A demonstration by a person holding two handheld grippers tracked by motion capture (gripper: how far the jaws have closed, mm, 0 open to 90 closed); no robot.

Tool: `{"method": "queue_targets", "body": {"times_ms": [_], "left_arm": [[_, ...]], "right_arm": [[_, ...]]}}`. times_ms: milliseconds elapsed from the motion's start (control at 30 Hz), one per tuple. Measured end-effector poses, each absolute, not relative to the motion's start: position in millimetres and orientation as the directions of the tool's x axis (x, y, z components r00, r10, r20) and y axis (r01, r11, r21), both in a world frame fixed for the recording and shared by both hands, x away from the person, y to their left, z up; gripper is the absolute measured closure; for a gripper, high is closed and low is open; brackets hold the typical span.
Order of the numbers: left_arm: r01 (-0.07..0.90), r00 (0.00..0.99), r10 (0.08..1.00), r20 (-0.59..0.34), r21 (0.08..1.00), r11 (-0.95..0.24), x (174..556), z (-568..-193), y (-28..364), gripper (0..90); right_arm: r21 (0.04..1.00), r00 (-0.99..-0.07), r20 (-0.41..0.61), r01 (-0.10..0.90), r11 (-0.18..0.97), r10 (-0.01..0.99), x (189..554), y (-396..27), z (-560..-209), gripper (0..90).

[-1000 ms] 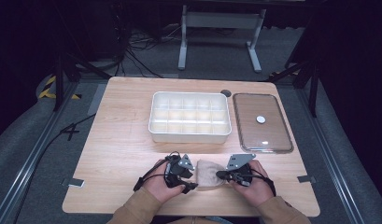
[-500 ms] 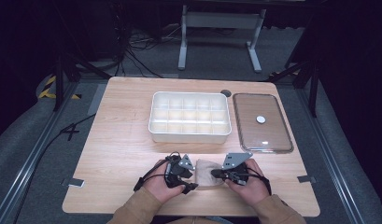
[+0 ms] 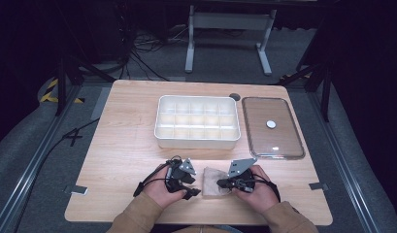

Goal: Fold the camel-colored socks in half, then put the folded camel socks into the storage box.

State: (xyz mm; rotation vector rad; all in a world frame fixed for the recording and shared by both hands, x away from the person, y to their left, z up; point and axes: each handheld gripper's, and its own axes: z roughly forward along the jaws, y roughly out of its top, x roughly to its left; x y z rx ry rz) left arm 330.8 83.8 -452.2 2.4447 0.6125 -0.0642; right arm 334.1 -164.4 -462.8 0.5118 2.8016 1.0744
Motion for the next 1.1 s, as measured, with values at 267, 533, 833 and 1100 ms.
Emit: {"method": "queue_targets", "body": {"times_ms": [267, 533, 833, 1100], "left_arm": [[0.441, 0.891, 0.420, -0.172, 0.550, -0.710, 332.7, -452.3, 82.9, 55.8], [0.431, 0.894, 0.419, -0.158, 0.557, -0.709, 335.1, -451.4, 82.3, 56.7], [0.422, 0.899, 0.409, -0.155, 0.555, -0.717, 338.4, -454.2, 76.7, 57.1], [0.410, 0.906, 0.395, -0.154, 0.556, -0.723, 345.1, -456.9, 72.0, 64.5]], "right_arm": [[0.671, -0.942, 0.033, 0.268, 0.691, 0.334, 333.4, -166.2, -463.0, 89.5], [0.695, -0.930, -0.045, 0.233, 0.680, 0.365, 326.6, -177.9, -446.2, 89.6], [0.671, -0.921, -0.021, 0.276, 0.689, 0.389, 330.5, -177.0, -458.1, 89.6], [0.680, -0.922, -0.006, 0.280, 0.678, 0.387, 331.4, -178.0, -461.3, 89.6]]}}
